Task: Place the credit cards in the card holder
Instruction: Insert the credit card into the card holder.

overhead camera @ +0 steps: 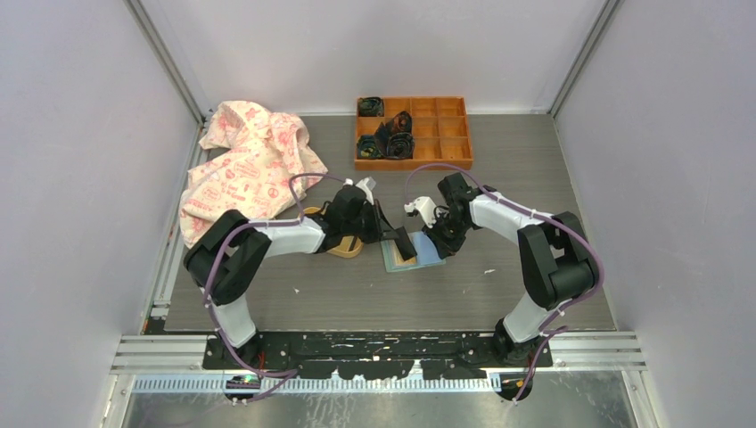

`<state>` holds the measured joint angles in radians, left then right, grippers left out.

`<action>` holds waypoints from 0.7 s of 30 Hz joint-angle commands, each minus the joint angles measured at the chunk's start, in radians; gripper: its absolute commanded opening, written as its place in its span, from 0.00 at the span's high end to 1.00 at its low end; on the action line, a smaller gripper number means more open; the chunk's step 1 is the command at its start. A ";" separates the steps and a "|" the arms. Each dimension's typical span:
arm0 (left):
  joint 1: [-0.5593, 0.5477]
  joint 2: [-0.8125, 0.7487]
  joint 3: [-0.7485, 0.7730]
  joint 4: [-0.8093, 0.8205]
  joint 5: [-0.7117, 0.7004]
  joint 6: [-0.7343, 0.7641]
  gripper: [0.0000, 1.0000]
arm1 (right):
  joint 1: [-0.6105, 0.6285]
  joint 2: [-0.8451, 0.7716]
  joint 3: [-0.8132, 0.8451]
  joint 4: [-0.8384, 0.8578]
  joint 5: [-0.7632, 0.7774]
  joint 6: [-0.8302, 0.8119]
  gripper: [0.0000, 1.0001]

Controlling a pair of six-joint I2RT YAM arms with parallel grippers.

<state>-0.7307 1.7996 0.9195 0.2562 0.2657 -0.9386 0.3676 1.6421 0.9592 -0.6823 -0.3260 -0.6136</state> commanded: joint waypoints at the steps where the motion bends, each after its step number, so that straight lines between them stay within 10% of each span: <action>1: 0.019 -0.071 0.002 -0.036 -0.043 0.053 1.00 | 0.006 0.002 0.040 -0.006 0.001 0.008 0.93; 21: -0.011 0.024 0.057 -0.025 -0.029 0.036 1.00 | 0.007 -0.001 0.042 -0.011 -0.002 0.008 0.94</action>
<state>-0.7334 1.8091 0.9451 0.2256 0.2462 -0.9108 0.3676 1.6455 0.9672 -0.6846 -0.3256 -0.6136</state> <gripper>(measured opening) 0.010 0.067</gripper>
